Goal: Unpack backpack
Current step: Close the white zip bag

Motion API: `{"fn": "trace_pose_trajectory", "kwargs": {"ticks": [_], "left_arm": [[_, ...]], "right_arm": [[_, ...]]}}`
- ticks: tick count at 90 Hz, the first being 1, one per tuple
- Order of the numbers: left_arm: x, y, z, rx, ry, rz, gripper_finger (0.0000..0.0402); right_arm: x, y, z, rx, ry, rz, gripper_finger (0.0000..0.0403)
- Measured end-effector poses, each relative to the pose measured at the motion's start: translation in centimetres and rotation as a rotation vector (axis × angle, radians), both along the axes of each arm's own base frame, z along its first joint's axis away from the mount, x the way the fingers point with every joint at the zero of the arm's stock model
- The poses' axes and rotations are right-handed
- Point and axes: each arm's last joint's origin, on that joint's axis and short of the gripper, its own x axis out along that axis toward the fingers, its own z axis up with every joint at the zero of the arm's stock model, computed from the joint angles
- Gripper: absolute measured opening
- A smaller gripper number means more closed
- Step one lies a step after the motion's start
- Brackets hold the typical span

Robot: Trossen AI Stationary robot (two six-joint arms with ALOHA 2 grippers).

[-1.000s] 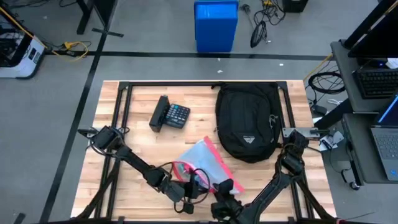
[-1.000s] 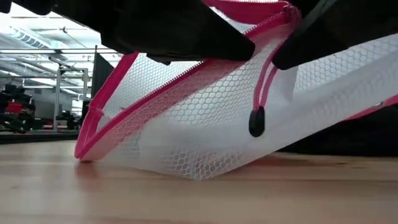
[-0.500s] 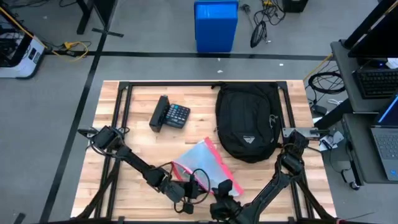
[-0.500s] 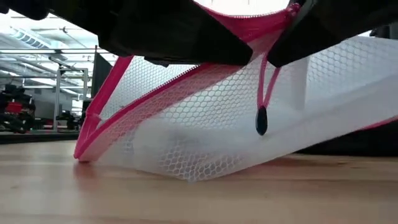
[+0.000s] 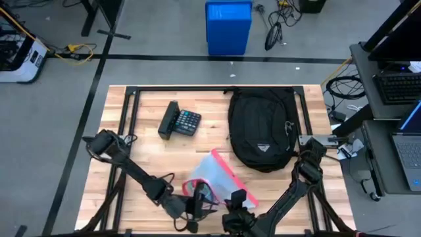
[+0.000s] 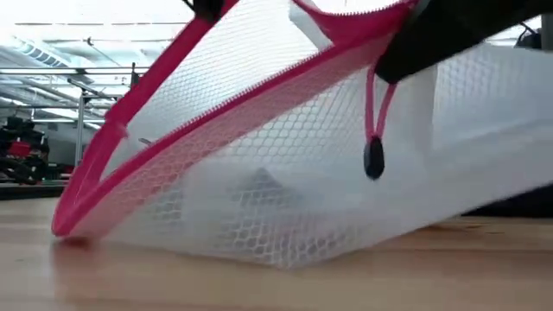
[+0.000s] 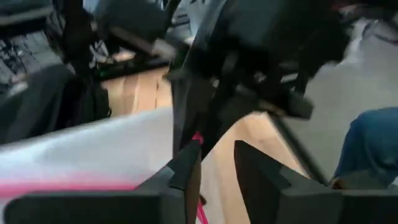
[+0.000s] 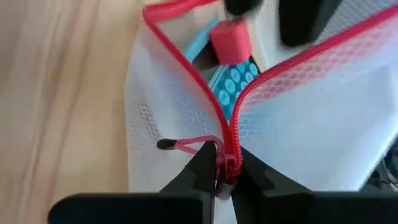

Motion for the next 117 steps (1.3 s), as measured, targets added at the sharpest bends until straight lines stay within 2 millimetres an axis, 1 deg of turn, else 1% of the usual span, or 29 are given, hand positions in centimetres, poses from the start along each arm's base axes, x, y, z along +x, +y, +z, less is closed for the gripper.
{"fn": "trace_pose_trajectory", "kwargs": {"ticks": [11,24,34,41,52,67,78,88,107,113,117], "left_arm": [[-0.7,-0.7,0.6,0.061,-0.025,-0.044,0.0100],[-1.2,-1.4,0.2,0.193,-0.041,-0.077,0.0112],[-1.3,-1.5,-0.1,0.247,-0.036,-0.090,0.0135],[-1.1,-1.3,0.0,0.244,-0.041,-0.080,0.0160],[-0.6,-0.7,-0.1,0.242,-0.036,-0.059,0.0212],[0.1,-0.1,-1.2,0.224,-0.004,-0.040,0.0282],[0.6,0.1,-2.0,0.193,0.017,-0.022,0.0314],[0.8,0.3,-2.8,0.202,0.032,-0.017,0.0324],[1.5,1.0,-3.6,0.206,0.044,0.008,0.0325],[1.8,1.4,-3.9,0.189,0.057,0.031,0.0320],[2.0,1.7,-4.0,0.173,0.065,0.045,0.0310]], "right_arm": [[-0.1,-0.1,1.0,0.027,-0.011,0.003,0.0008],[-0.2,-0.2,1.5,0.044,-0.009,0.003,0.0010],[0.0,-0.3,1.5,0.063,0.008,-0.002,0.0010],[0.1,-0.5,1.5,0.077,0.021,-0.006,0.0010],[0.4,-0.8,1.5,0.086,0.022,-0.016,0.0010],[0.8,-1.1,1.4,0.092,0.022,-0.027,0.0010],[0.9,-1.3,1.4,0.105,0.030,-0.035,0.0010],[1.0,-1.3,1.4,0.113,0.031,-0.040,0.0010],[1.3,-1.5,1.4,0.120,0.025,-0.045,0.0010],[1.5,-1.6,1.4,0.122,0.023,-0.047,0.0010],[1.5,-1.7,1.4,0.125,0.022,-0.048,0.0010]]}}
